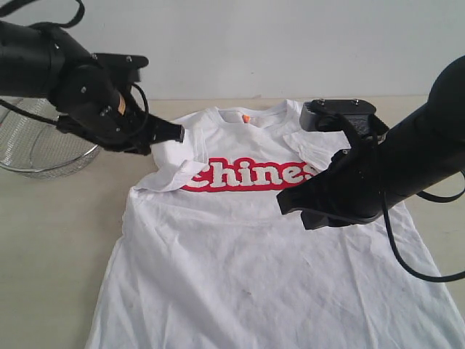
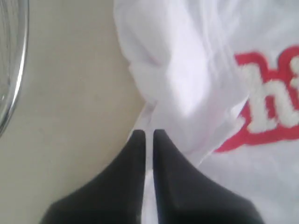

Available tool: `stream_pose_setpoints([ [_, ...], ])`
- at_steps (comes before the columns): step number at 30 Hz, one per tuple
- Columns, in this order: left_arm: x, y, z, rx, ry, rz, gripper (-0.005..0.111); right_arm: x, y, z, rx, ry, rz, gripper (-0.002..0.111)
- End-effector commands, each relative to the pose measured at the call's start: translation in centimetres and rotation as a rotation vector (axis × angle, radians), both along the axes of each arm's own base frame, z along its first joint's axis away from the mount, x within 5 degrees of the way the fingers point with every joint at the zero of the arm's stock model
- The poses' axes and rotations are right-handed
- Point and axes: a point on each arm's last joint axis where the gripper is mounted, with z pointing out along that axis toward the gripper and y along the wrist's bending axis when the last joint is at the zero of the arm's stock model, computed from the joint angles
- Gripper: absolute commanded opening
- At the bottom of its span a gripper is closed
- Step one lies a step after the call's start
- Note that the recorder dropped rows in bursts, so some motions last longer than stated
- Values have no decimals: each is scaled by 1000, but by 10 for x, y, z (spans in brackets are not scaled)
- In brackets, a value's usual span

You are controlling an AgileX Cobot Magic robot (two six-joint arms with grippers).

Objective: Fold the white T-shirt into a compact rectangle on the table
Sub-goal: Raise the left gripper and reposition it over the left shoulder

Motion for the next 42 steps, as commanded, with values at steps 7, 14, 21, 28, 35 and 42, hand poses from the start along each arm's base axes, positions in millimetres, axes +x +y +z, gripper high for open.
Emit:
stream_pose_setpoints([
  [7, 63, 5, 19, -66, -78, 8, 4, -1, 0, 5, 2, -22, 4, 0],
  [14, 91, -8, -2, -86, -60, -22, 4, -1, 0, 5, 2, -22, 4, 0],
  [21, 105, -12, -31, -50, -19, -26, 4, -1, 0, 5, 2, -22, 4, 0],
  [28, 114, -14, -55, -17, 16, -30, 4, -1, 0, 5, 2, -22, 4, 0],
  [35, 120, -14, -72, 13, 27, -39, 4, -1, 0, 5, 2, -22, 4, 0],
  [42, 126, 3, -86, 23, 48, -7, 4, -1, 0, 5, 2, -22, 4, 0],
])
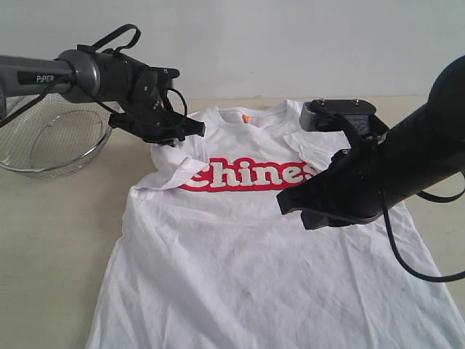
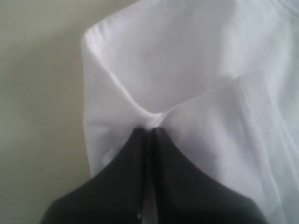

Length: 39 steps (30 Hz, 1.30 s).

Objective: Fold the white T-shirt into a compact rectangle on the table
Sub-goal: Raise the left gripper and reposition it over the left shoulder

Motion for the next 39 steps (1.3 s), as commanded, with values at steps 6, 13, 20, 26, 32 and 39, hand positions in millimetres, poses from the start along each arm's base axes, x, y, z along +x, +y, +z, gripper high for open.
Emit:
stream_pose_setpoints([
  [6, 12, 40, -4, 29, 3, 64, 4, -1, 0, 5, 2, -22, 4, 0],
  [13, 19, 42, 3, 39, -44, 32, 4, -1, 0, 5, 2, -22, 4, 0],
  [20, 17, 36, 61, -31, 6, 25, 4, -1, 0, 5, 2, -22, 4, 0],
  [26, -6, 17, 83, -182, 143, -116, 4, -1, 0, 5, 2, -22, 4, 0],
  [32, -26, -1, 70, -171, 284, -223, 4, -1, 0, 5, 2, -22, 4, 0],
  [39, -47, -16, 39, -135, 377, -245, 4, -1, 0, 5, 2, -22, 4, 0],
])
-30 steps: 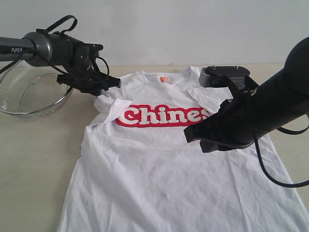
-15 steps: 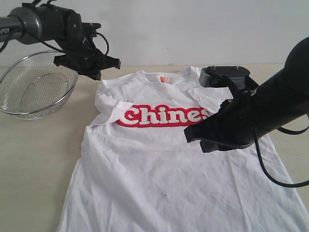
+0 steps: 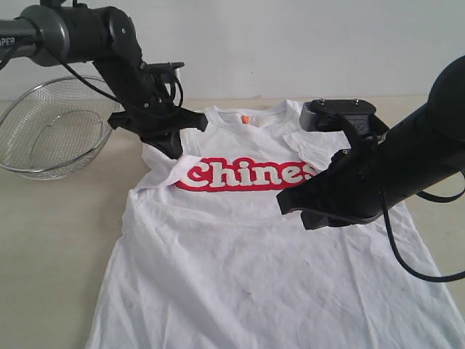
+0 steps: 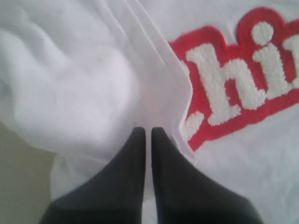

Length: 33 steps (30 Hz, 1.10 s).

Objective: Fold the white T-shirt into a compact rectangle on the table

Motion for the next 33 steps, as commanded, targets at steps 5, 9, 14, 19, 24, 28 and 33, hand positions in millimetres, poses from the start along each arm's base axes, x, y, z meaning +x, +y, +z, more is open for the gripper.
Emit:
stream_pose_setpoints([
  [5, -31, -34, -26, 28, 72, -84, 4, -1, 0, 5, 2, -22, 4, 0],
  [9, -40, -55, -26, 17, 59, -123, 4, -1, 0, 5, 2, -22, 4, 0],
  [14, -38, -34, 0, 136, 10, -98, 4, -1, 0, 5, 2, -22, 4, 0],
  [19, -34, -23, 7, 205, -21, -65, 4, -1, 0, 5, 2, -22, 4, 0],
  [24, -29, -8, 7, 315, -46, -15, 4, -1, 0, 5, 2, -22, 4, 0],
  [28, -28, 6, -1, 328, -30, 26, 4, -1, 0, 5, 2, -22, 4, 0],
  [33, -32, 11, -20, 298, -30, 34, 4, -1, 0, 5, 2, -22, 4, 0],
])
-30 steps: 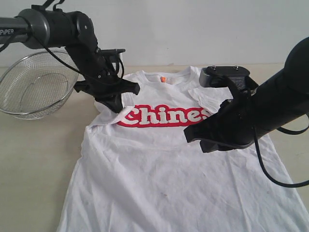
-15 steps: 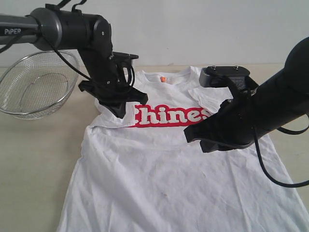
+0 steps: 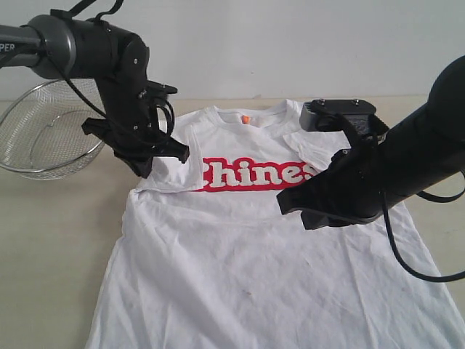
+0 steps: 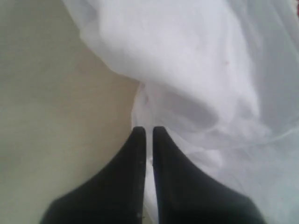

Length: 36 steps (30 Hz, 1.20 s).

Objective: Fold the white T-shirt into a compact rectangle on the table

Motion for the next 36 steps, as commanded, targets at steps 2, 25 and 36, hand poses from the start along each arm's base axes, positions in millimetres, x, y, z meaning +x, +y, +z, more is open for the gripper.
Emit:
stream_pose_setpoints([
  [2, -4, 0, -15, -52, -18, 22, 4, -1, 0, 5, 2, -22, 4, 0],
  [25, -5, 2, -65, -28, 63, 90, 4, -1, 0, 5, 2, -22, 4, 0],
  [36, -11, 18, -73, -12, 108, 212, 4, -1, 0, 5, 2, -22, 4, 0],
])
